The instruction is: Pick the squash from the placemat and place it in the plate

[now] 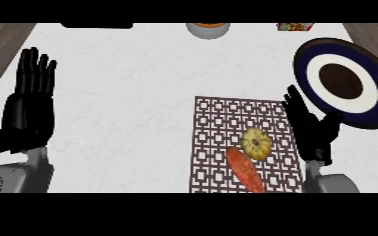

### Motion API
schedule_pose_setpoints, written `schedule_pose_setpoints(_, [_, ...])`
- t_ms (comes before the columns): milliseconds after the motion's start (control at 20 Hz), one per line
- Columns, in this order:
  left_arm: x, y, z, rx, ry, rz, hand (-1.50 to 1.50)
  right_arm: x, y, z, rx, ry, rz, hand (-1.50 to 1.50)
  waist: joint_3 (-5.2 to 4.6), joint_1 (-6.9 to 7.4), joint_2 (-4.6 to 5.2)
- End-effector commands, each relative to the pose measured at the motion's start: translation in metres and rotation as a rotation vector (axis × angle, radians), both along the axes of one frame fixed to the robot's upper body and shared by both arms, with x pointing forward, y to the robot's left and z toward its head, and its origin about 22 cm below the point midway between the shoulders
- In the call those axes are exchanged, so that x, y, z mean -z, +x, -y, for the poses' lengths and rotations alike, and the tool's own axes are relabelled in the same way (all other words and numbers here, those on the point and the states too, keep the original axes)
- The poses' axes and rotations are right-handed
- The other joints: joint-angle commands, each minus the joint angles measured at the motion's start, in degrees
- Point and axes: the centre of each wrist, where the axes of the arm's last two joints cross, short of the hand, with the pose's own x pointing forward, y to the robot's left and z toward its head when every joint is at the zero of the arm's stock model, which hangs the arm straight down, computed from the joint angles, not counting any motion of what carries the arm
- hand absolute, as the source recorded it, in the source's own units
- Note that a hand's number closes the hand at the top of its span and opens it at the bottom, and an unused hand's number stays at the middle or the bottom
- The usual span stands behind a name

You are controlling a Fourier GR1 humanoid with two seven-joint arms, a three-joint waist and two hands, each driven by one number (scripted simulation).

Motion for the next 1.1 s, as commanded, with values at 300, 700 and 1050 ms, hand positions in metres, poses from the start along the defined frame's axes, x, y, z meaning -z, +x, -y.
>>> schedule_pose_setpoints(300, [0.086,-0.036,0.017,0.112,-0.028,-0.538,0.0,-0.14,0.053,0.038,-0.314,-0.903,0.379,1.5,-2.52,-0.55,0.07])
schedule_pose_setpoints(700, [0.097,-0.034,0.034,0.206,-0.066,-0.743,0.0,-0.149,0.043,0.034,-0.195,-0.728,0.668,-1.5,0.41,-0.95,-0.09])
schedule_pose_setpoints(1050, [0.107,-0.047,0.035,0.207,-0.054,-0.739,0.0,-0.176,0.023,0.019,-0.345,-0.979,0.474,-1.5,0.3,-0.66,-0.18])
